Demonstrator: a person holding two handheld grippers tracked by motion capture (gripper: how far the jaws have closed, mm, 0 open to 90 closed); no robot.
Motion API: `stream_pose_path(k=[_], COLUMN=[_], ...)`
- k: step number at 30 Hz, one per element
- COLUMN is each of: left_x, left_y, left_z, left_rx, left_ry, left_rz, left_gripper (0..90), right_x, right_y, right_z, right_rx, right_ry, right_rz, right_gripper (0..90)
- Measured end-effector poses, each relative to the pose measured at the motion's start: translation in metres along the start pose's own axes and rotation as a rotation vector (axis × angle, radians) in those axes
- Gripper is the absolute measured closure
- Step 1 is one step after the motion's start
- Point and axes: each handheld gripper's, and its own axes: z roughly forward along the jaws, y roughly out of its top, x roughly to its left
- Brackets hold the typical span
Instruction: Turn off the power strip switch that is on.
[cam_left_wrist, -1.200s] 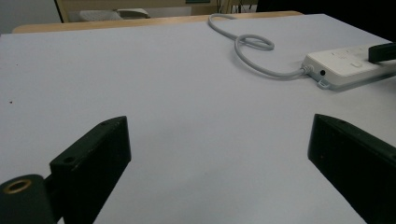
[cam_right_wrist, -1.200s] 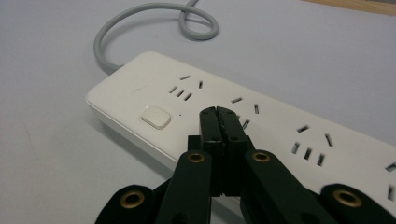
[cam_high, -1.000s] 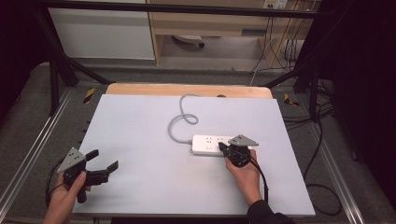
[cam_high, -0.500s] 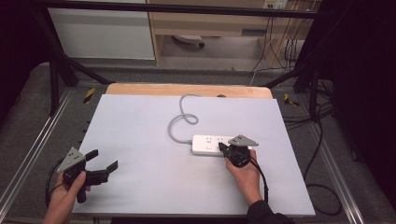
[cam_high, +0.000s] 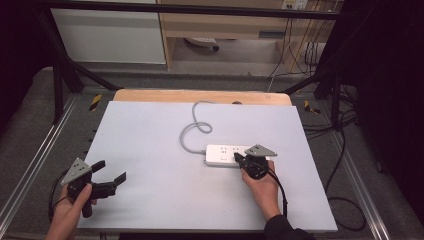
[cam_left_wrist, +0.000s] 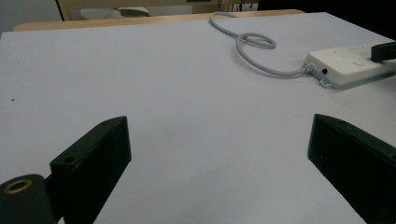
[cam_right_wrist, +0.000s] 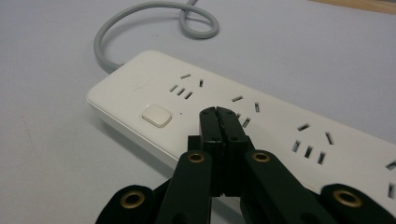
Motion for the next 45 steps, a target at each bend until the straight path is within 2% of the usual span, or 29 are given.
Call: stream_pose_path(k=[16,45], left_x=[0.0001,0.0006], left_y=[0.0002,0.0004], left_z=[-0.0005,-0.0008], left_rx=[-0.002,-0.007], left_ry=[-0.001,0.001], left_rz=[-0.004,0.000], left_gripper=[6.0,6.0], right_x=[-0.0014,-0.0025], right_y=[0.0010,0.0010], right_z=[-0.0017,-0.0016], right_rx=[-0.020,-0.024], right_ry=[0.004,0.012], right_rz=[0.008,0.014], right_gripper=[90.0,90.0])
